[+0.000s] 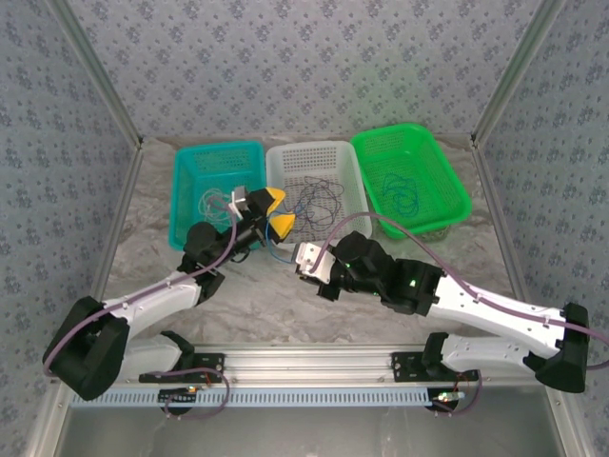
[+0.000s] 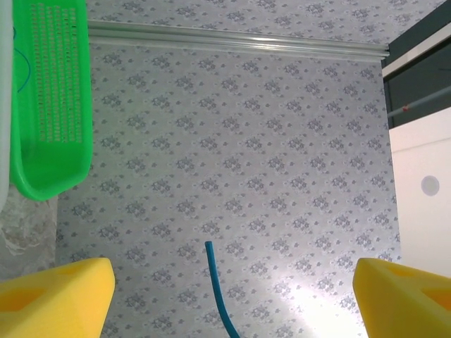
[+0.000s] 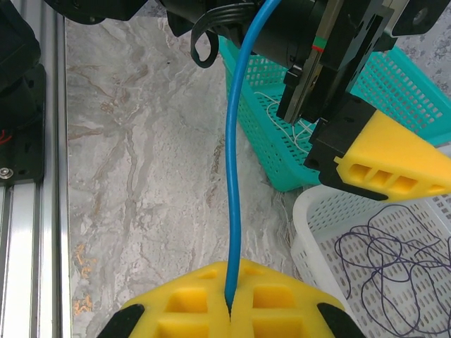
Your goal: Untangle the cables
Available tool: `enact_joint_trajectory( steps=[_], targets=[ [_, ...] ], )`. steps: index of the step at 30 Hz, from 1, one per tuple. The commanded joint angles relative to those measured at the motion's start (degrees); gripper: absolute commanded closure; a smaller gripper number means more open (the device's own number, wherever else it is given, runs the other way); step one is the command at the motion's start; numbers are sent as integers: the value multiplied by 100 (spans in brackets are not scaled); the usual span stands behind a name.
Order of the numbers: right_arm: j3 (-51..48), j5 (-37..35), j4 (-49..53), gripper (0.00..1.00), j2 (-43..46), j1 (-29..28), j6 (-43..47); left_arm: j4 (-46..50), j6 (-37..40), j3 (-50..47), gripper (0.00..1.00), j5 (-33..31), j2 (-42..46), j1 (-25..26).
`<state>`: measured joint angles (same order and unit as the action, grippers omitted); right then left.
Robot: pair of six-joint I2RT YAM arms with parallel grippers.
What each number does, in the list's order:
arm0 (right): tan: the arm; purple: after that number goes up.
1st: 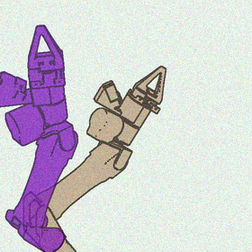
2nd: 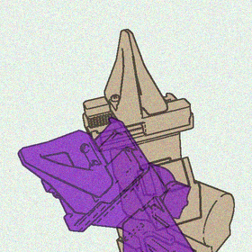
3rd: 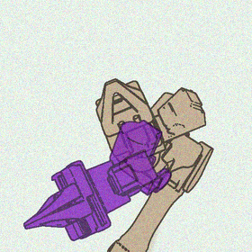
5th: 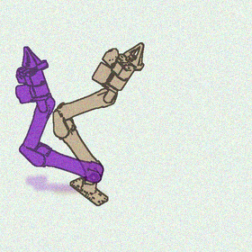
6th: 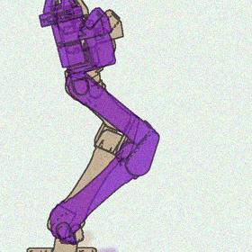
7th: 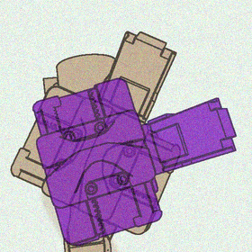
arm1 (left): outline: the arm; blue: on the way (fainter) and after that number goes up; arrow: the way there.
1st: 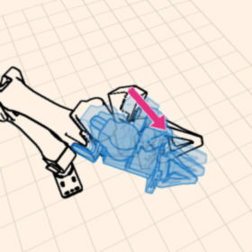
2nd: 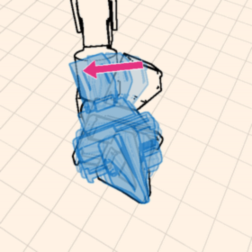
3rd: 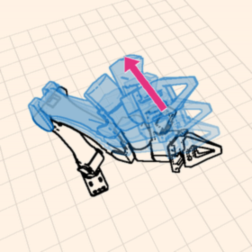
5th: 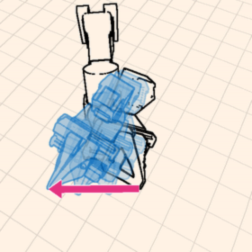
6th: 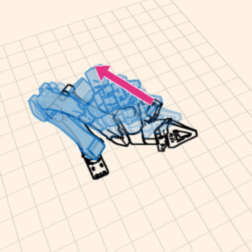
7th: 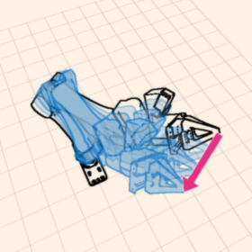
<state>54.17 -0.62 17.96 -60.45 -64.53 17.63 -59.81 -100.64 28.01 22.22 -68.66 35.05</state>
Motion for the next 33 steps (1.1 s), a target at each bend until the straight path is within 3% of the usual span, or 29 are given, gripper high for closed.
enact_joint_trajectory(
  steps=[1,9,21,22,25,33],
  targets=[
    [-53,74,-218,100,-51,19,17,-340,-79,208,13,-150,84,117],
    [-150,411,-302,100,-281,255,102,-595,-185,209,16,-345,-2,328],
    [-603,566,-357,100,183,442,-161,-625,-149,111,22,-605,143,335],
    [-596,619,-388,100,160,446,-178,-631,-140,125,24,-603,134,336],
    [-609,831,-513,100,59,445,-242,-586,-82,100,43,-690,167,334],
    [-263,1067,-103,100,-220,681,-94,-435,15,15,42,-732,337,349]
  ],
)
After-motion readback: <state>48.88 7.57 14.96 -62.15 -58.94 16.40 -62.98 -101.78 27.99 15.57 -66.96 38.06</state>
